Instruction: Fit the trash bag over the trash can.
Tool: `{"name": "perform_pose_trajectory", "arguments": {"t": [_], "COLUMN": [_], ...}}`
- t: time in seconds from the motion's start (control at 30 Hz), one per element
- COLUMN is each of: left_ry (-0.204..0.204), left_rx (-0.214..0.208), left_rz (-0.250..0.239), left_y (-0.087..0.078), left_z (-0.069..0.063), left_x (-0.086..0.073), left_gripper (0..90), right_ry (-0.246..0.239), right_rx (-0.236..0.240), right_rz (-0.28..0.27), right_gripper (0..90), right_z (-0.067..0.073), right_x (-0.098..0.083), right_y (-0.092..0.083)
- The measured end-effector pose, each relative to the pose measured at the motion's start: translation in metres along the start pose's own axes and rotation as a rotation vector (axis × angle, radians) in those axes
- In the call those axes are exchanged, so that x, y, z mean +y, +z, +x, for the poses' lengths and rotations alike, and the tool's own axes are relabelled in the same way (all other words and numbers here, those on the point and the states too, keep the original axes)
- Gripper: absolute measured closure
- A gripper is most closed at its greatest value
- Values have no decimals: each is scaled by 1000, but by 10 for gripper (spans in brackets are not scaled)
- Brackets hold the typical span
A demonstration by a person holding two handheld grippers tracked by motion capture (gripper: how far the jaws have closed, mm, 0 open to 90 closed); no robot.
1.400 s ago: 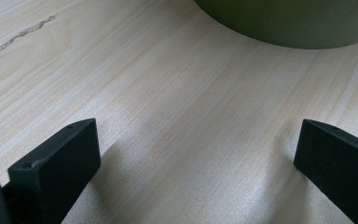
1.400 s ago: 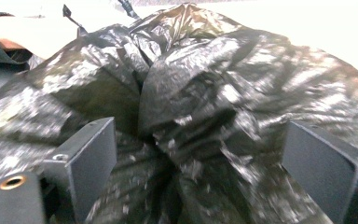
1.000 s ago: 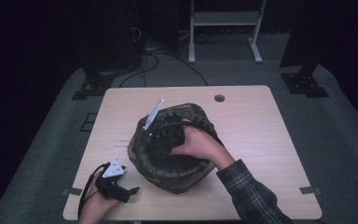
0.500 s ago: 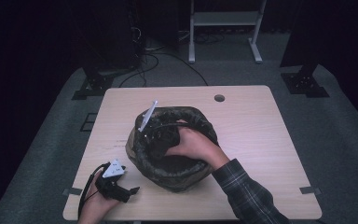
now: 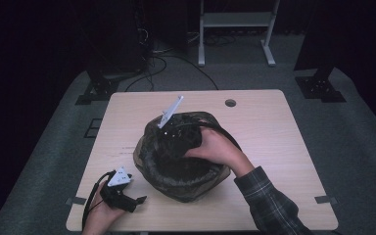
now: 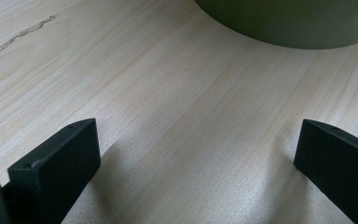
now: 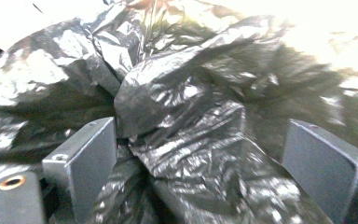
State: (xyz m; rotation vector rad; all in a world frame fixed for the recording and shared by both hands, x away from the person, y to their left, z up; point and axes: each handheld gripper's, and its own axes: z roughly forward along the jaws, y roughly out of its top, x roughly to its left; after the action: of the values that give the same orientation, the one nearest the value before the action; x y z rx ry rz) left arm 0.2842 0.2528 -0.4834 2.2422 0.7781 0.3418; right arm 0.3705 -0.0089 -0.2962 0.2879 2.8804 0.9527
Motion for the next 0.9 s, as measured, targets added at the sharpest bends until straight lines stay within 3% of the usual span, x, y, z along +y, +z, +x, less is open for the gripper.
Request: {"name": "perform_pose_trajectory", "arguments": {"t": [0.63,0.9], "left_ry": [0,0], "left_rx": [0,0], "left_rz": [0,0], "left_y": [0,0], "left_z": [0,1], "left_x": [0,0], "left_gripper": [0,0], "right_ry": [61,88], "right_rx": [-73,-98], "right_rz": [-221,-251], "right_gripper": [93,93], "right_z": [-6,-6], "right_x": [-47,-66], "right_y": [-75,-91]}}
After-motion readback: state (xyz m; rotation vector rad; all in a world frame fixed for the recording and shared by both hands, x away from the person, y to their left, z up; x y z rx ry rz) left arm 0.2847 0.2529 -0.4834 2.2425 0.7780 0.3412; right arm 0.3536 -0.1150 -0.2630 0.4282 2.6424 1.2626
